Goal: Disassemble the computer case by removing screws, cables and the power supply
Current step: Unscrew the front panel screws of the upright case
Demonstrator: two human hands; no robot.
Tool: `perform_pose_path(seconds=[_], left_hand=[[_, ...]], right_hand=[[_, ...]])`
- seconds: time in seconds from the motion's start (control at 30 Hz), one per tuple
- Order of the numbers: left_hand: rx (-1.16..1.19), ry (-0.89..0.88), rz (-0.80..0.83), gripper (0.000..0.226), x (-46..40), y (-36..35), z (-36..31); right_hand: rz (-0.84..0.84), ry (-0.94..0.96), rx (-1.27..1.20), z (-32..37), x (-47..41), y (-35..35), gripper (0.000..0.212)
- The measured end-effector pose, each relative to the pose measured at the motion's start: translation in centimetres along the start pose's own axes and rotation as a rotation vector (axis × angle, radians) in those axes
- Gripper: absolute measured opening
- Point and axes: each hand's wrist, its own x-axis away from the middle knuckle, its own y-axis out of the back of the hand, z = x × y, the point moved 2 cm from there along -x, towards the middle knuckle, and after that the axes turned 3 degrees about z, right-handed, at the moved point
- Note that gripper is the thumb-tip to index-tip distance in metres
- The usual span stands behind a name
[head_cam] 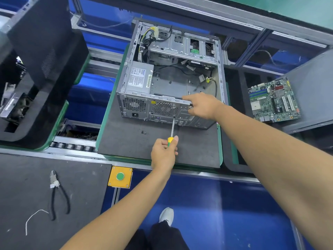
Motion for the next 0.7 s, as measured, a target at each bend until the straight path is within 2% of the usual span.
perform_pose_path(seconds=[0.13,0.27,0.33,0.47,0.6,0.7], left_hand=[[0.177,0.058,0.062,0.04,0.1,-0.6,0.3],[0.699,0.358,0.434,0.042,-0.1,-0.7,0.6],[0.813,0.399,0.546,0.043,-0.4,-0.3,0.9],[0.73,0.365,0.638,0.046,-0.7,0.2,0.8],[0.463,0.377,0.542,0.06,-0.2,0.5,0.8],[0.316,0.405,0.461,0.062,0.0,0.6,-0.2]], right_hand=[[0.0,-0.004,0.0,-0.1,-0.1,-0.1,0.062],[0.001,-0.005,-0.007,-0.1,-0.2,-0.2,0.063],[-0.003,-0.006,-0.006,-0.2,-0.2,-0.2,0.064],[-0.01,-0.012,-0.009,-0.2,-0.2,-0.3,0.066],[0.004,-0.008,0.003,-0.1,-0.1,-0.2,0.066],[-0.001,-0.003,0.004,-0.2,-0.2,-0.2,0.065]])
